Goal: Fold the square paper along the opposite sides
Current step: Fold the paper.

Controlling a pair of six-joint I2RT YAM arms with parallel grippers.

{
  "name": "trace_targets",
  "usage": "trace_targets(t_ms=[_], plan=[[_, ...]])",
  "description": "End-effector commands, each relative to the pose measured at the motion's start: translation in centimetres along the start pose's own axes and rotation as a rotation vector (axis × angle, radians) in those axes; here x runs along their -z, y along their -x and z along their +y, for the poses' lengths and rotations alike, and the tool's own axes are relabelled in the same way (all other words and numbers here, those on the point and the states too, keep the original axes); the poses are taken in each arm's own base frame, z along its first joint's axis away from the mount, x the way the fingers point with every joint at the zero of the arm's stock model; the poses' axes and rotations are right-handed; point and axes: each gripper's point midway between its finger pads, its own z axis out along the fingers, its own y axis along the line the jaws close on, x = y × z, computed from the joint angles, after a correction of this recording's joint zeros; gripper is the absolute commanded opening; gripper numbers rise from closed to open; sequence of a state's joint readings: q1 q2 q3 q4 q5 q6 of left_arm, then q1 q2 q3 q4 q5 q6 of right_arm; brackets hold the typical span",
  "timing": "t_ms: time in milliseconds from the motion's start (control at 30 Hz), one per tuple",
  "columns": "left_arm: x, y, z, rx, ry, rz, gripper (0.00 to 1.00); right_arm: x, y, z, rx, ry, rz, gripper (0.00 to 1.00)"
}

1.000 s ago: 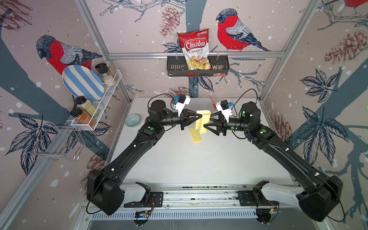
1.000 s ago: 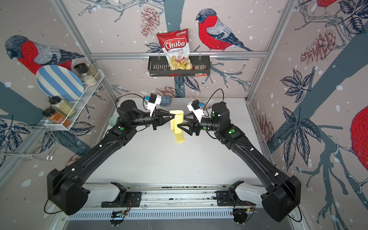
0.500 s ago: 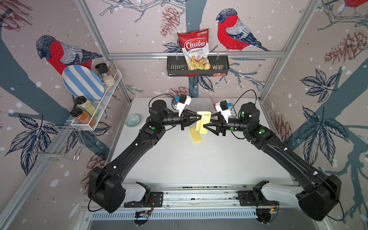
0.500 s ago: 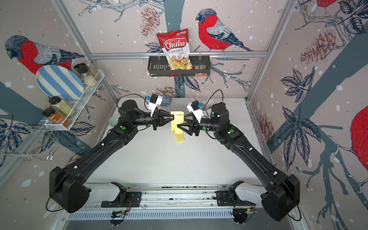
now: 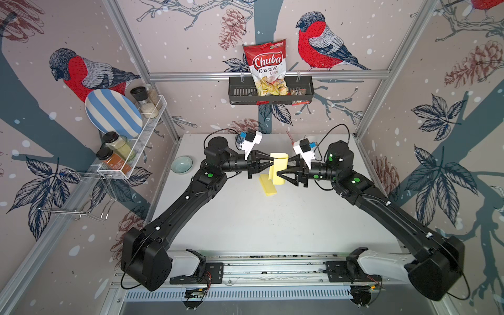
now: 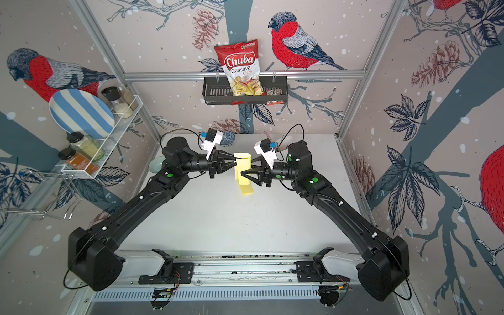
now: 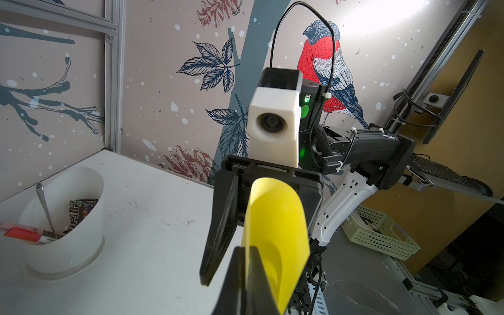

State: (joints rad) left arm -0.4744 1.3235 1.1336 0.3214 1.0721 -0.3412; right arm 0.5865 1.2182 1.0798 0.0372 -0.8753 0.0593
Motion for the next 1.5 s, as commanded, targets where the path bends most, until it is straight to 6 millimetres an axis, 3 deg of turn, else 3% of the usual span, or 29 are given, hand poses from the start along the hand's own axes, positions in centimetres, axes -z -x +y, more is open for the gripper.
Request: trace_targets(t_ms=[0, 1467], plan=[[-0.01, 0.52, -0.56, -0.033, -0.02, -0.012, 0.0, -0.05, 1.01, 0.62, 0.033, 0.029, -0.031, 0.53], [0.0, 0.22, -0.34, -0.031, -0.008, 0.0, 0.0, -0.91, 1.37, 0.72, 0.04, 0.049, -0.04, 0.4]])
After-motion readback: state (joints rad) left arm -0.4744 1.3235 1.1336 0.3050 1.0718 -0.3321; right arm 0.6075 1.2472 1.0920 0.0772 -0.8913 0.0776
